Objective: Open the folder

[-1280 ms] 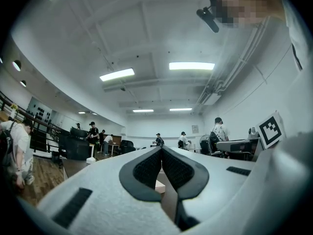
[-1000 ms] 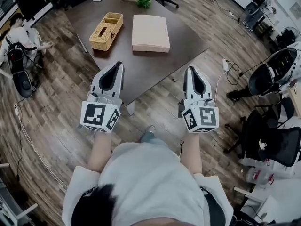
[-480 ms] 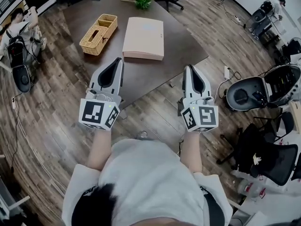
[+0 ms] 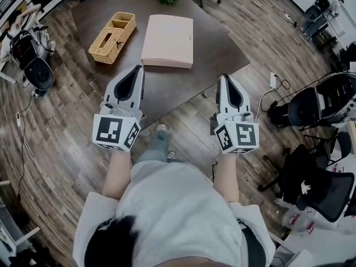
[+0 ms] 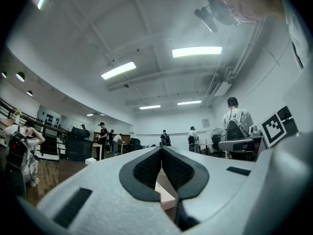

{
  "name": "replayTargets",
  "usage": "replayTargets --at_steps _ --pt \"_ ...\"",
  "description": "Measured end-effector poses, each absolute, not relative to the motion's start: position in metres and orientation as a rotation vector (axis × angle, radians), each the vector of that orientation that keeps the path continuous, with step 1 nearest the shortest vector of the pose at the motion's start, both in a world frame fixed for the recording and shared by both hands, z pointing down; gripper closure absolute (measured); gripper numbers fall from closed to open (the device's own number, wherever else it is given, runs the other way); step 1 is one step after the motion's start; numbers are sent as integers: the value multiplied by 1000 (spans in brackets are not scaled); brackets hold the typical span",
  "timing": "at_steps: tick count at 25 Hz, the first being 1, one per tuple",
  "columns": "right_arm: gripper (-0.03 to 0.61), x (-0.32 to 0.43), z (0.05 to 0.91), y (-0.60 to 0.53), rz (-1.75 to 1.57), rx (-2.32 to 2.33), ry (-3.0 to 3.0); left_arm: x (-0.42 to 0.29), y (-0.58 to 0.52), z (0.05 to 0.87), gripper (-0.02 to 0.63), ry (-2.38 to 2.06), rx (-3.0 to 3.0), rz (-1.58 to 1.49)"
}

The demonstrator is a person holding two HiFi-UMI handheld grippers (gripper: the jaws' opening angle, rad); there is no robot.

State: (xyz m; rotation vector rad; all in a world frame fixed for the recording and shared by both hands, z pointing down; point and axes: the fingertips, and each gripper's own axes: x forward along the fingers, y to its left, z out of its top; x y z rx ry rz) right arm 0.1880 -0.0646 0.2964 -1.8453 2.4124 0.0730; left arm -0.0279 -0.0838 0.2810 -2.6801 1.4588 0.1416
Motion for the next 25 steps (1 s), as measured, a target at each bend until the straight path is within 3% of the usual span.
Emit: replayTargets --at_steps 25 --pt "565 192 319 -255 -1 -1879 2456 -12 -273 307 606 1400 -2736 30"
